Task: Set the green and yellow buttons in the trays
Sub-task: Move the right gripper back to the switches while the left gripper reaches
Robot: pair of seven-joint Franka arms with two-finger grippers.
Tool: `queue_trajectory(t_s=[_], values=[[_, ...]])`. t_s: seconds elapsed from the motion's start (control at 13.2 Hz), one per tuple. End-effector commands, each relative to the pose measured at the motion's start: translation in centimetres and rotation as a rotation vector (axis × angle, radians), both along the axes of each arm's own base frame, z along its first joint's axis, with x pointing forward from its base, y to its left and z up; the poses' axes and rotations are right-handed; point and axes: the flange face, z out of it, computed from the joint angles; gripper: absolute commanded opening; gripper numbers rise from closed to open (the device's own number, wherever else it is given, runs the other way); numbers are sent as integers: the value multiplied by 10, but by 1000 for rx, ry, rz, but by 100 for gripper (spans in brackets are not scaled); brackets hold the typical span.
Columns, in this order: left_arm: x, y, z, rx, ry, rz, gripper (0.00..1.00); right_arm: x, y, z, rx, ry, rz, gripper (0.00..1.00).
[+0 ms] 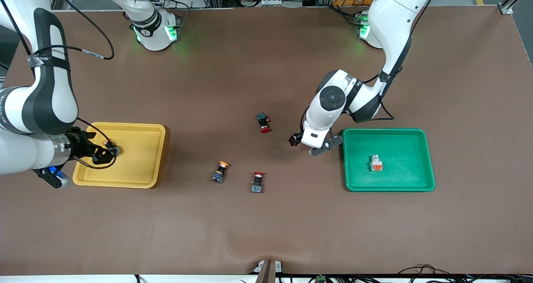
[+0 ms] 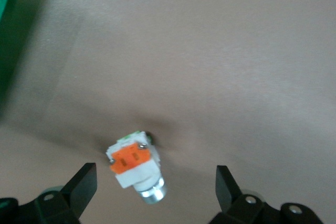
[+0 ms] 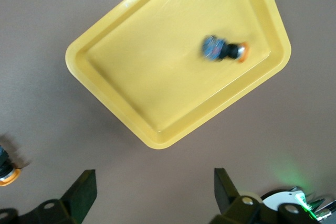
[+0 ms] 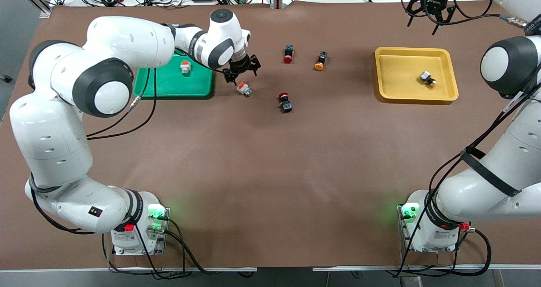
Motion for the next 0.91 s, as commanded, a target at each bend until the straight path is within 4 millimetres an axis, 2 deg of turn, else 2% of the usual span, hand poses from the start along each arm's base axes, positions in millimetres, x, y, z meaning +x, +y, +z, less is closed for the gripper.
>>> queue_trajectory(t_s=[0.0,0.23,0.45,0.6,0.75,0.83], values=[[-6,6,-6,66,-11,33,100,-5,34,11,-55,-6,-123,100],[-8,2,-15,75,-7,57,100,6,92,8,-113,-97,-332,100],[-5,3,-20,88,-19,38,99,8,150,-13,-132,-115,-449,100],[-5,1,-24,88,-17,33,79,12,175,-31,-144,-142,-537,100],[-5,1,-24,87,-17,34,77,12,210,-60,-154,-153,-605,100],[-5,1,-25,87,-16,35,70,10,234,-76,-158,-169,-641,100]])
